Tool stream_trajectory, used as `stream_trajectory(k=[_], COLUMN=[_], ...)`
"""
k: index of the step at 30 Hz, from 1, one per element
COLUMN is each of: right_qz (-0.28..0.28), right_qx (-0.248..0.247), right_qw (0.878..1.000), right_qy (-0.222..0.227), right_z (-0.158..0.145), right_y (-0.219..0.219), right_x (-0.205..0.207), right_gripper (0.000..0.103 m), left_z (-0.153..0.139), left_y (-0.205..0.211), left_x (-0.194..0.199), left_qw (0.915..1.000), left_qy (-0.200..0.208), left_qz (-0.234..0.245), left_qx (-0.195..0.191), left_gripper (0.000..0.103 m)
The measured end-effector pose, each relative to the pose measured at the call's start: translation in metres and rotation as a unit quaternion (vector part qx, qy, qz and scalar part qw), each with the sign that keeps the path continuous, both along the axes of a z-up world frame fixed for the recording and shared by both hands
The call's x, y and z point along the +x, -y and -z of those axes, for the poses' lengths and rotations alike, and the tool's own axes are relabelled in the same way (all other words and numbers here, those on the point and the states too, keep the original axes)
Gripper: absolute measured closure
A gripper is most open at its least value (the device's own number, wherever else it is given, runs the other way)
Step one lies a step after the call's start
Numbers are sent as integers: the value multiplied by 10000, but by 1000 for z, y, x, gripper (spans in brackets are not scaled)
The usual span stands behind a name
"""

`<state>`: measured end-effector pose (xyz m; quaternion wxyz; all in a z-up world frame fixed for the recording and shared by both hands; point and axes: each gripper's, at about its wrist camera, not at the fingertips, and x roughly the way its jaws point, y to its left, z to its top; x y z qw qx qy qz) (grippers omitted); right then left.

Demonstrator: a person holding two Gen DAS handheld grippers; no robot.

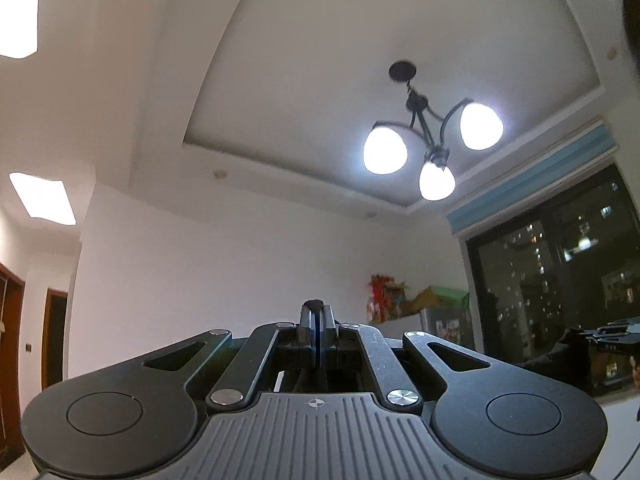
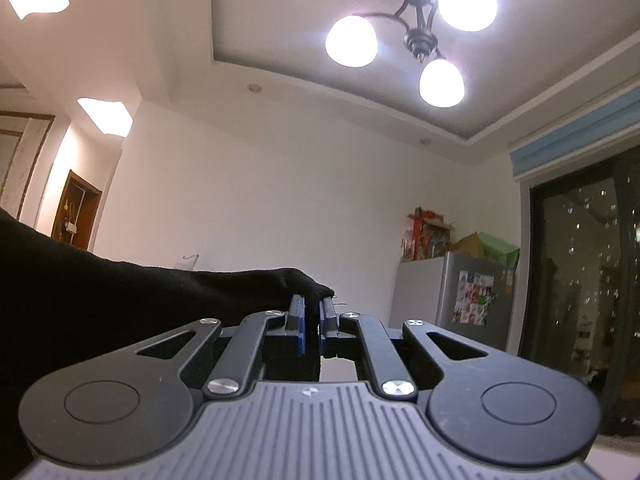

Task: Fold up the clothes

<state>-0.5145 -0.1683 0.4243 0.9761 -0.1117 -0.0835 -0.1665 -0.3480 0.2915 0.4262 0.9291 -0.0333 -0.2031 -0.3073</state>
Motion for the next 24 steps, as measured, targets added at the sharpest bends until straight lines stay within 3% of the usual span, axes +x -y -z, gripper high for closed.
stream_trajectory(k=[14, 24], right_qz=[-149, -169], right_qx=[-229, -380], right_qw=[9992, 9973], right_qy=[282, 602], right_z=[-28, -47], right_y=[48, 80], right_x=[-80, -112], right_gripper=[96, 96], left_z=[-24, -42], left_y=[52, 85], left_x=[-104, -110], left_qw=[9980, 9975], left_qy=[609, 697], left_qz=[-35, -74], left_qx=[-131, -27], left_gripper=[99, 99])
